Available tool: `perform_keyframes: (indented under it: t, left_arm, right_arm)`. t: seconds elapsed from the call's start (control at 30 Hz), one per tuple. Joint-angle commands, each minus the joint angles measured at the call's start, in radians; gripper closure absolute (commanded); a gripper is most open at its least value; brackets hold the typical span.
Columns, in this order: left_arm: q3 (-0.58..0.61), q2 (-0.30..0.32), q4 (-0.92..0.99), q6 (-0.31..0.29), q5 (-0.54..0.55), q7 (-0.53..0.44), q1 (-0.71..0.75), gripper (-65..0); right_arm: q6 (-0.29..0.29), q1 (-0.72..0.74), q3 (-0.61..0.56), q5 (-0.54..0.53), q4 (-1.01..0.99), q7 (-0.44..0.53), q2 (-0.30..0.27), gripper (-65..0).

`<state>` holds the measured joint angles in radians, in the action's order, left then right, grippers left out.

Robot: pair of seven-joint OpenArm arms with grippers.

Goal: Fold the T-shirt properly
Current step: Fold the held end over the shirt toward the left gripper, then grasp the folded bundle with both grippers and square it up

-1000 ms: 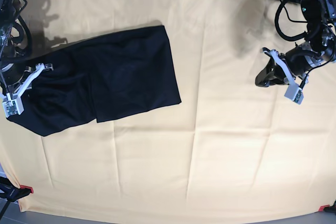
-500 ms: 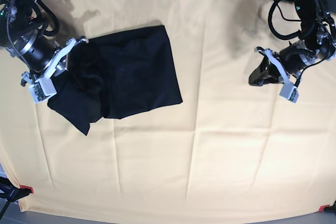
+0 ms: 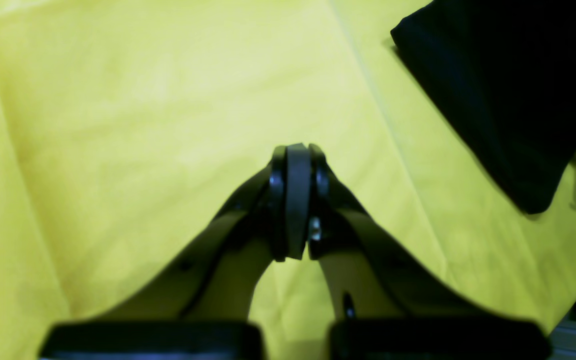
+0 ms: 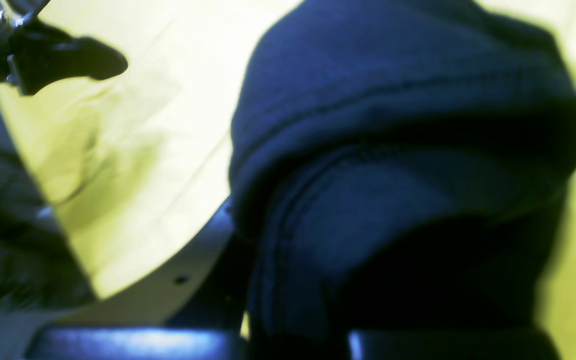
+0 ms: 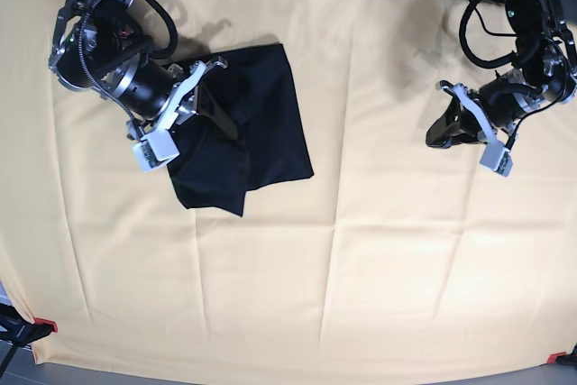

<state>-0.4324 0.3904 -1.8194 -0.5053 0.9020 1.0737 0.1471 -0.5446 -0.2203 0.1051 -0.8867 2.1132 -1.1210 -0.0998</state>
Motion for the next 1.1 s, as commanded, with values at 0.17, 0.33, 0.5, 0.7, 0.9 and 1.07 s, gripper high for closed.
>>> perform_keyframes:
  t: [0.17,0.33,0.5,0.7,0.9,1.07]
  left_arm:
    - [-0.006,0.014,-0.018,-0.003,0.024,-0.02,-0.011,0.0]
    - [-0.006,0.014,-0.018,-0.003,0.024,-0.019,-0.011,0.0]
    - [-0.006,0.014,-0.018,-0.003,0.024,-0.019,-0.012,0.0]
    - [-0.006,0.014,-0.018,-0.053,0.058,-0.01,-0.012,0.0]
    - [0.026,0.014,-0.031,-0.168,0.399,0.177,-0.012,0.0]
    - [0.156,0.014,-0.127,-0.186,0.461,0.241,-0.012,0.0]
  right_arm:
    - [-0.039,0.051,-0.19,-0.034,-0.008,0.029,-0.002,-38.3]
    - [-0.154,0.135,-0.306,-0.114,-0.008,0.022,-0.003,-41.8]
    - [-0.154,0.214,-0.32,-0.122,0.002,-0.013,0.0,-41.8]
    - [-0.154,0.214,-0.187,-0.105,0.067,-0.045,-0.001,-38.9]
    - [-0.154,0.214,-0.103,0.005,0.051,0.038,-0.06,0.0]
    - [-0.129,0.224,-0.105,0.166,-0.065,0.189,-0.136,0.0]
